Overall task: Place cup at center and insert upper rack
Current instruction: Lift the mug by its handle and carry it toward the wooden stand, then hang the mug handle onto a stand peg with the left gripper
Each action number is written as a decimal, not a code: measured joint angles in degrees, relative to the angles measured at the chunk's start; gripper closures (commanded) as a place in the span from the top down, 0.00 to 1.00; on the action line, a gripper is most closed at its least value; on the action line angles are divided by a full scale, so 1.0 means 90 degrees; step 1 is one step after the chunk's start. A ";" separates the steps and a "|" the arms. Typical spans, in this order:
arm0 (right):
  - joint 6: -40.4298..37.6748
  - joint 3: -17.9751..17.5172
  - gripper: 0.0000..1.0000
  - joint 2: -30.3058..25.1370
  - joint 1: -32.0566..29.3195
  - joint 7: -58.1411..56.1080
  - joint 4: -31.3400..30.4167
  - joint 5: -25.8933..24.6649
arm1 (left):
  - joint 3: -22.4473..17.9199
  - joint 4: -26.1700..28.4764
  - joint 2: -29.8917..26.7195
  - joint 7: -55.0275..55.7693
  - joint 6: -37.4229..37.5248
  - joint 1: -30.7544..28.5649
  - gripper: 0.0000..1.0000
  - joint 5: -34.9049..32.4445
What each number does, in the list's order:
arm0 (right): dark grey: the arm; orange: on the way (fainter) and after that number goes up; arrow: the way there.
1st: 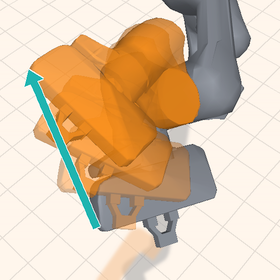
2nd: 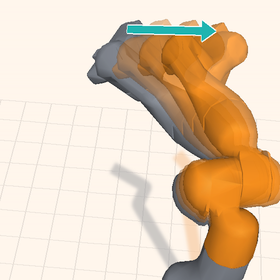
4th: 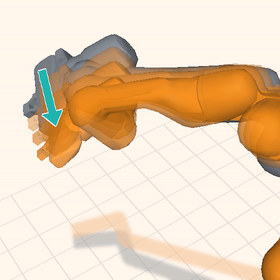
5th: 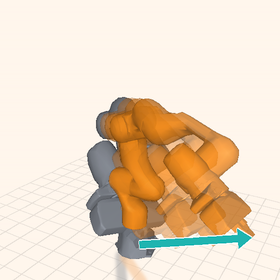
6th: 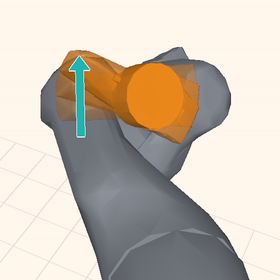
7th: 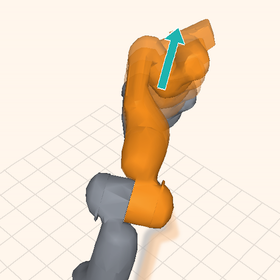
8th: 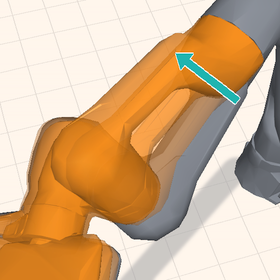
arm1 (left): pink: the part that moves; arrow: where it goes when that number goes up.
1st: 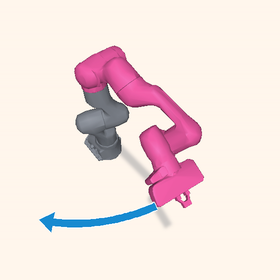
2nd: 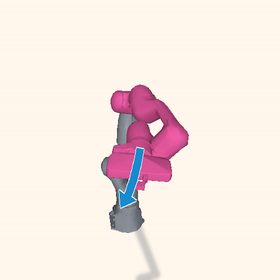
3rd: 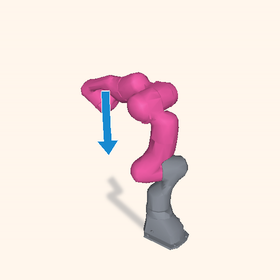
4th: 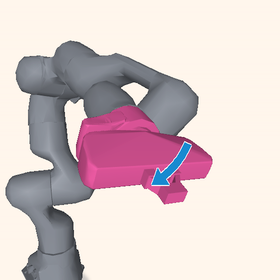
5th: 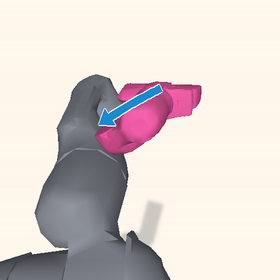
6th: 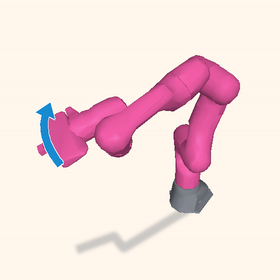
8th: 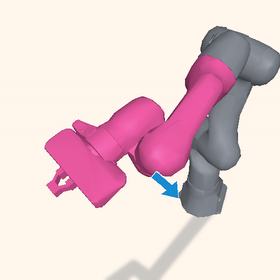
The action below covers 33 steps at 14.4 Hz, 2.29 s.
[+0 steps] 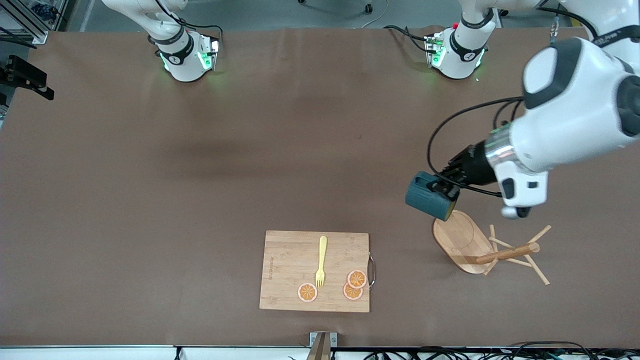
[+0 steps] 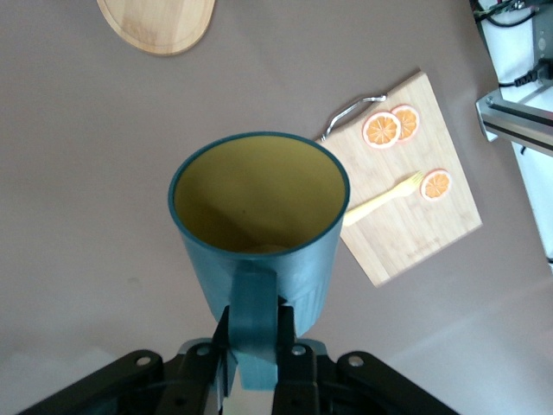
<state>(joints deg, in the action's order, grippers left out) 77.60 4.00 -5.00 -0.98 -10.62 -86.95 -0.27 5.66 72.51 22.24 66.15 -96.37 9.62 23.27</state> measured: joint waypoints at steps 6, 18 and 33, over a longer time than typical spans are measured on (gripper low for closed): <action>-0.0230 0.0003 1.00 0.0288 -0.0003 0.0172 0.0362 0.0000 | -0.0004 0.0160 0.0487 -0.1166 0.0373 -0.1310 0.01 0.1724; -0.0167 0.0018 1.00 0.0285 -0.0005 0.0172 0.0195 0.0029 | 0.0004 0.0162 0.1498 -0.2120 0.0774 -0.2360 0.01 0.2911; -0.0134 0.0036 1.00 0.0162 -0.0005 0.0172 0.0195 0.0133 | 0.0002 0.0073 0.1707 -0.3518 0.0792 -0.2943 0.02 0.3136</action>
<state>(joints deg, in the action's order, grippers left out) 76.40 4.32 -3.54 -1.03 -9.07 -85.20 0.93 5.67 73.17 37.60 34.49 -89.24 -16.87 51.50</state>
